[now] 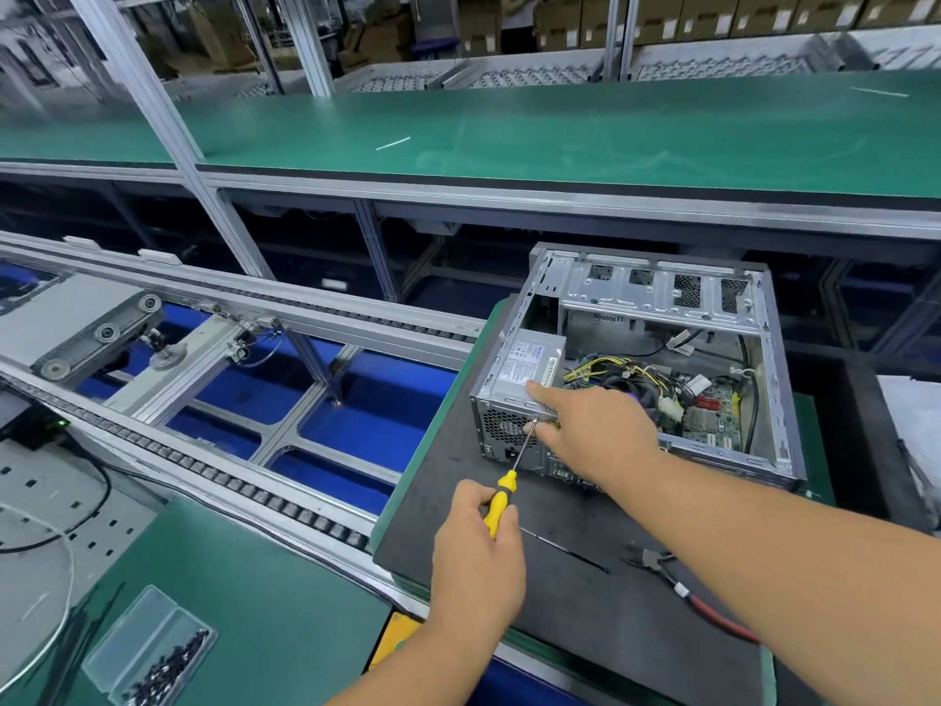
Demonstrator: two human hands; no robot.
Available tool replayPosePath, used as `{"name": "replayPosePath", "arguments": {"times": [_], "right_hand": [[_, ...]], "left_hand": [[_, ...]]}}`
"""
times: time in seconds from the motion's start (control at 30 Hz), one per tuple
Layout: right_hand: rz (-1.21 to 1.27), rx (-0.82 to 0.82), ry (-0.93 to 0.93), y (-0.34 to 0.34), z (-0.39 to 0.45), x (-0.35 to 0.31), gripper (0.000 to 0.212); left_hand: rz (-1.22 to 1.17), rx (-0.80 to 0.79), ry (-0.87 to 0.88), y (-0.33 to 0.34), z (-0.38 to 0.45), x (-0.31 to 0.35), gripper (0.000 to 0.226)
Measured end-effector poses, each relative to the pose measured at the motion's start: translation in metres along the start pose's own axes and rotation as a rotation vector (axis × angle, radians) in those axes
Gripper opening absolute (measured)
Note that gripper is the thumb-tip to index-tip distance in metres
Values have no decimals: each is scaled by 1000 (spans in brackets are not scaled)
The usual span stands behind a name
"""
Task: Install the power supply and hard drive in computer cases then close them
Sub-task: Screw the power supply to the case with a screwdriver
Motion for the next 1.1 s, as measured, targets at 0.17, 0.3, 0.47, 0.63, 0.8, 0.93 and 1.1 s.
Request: {"name": "replayPosePath", "arguments": {"times": [0.17, 0.3, 0.47, 0.63, 0.8, 0.93, 1.1], "right_hand": [[2, 7, 9, -1, 1, -1, 56], [7, 15, 9, -1, 0, 0, 55], [1, 11, 1, 0, 0, -1, 55], [3, 18, -5, -1, -1, -1, 55], [7, 21, 6, 0, -1, 0, 56], [-18, 24, 3, 0, -1, -1, 57], [-31, 30, 6, 1, -1, -1, 56]], "left_hand": [[-336, -110, -169, 22, 3, -15, 6], [-560, -140, -253, 26, 7, -18, 31], [-200, -17, -109, 4, 14, -4, 26], [-51, 74, -33, -3, 11, 8, 11], [9, 98, -38, -10, 13, 7, 8], [-290, 32, -110, 1, 14, -7, 7], [-847, -180, -374, 38, 11, -30, 14]]}}
Point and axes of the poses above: each hand's wrist, its own z-axis towards the middle knuckle, its own y-axis out of the palm, x = y × z, the point moved 10 cm from there along z, towards the middle knuckle, and after that the axes turned 13 degrees about -x, right-handed, at the moved point
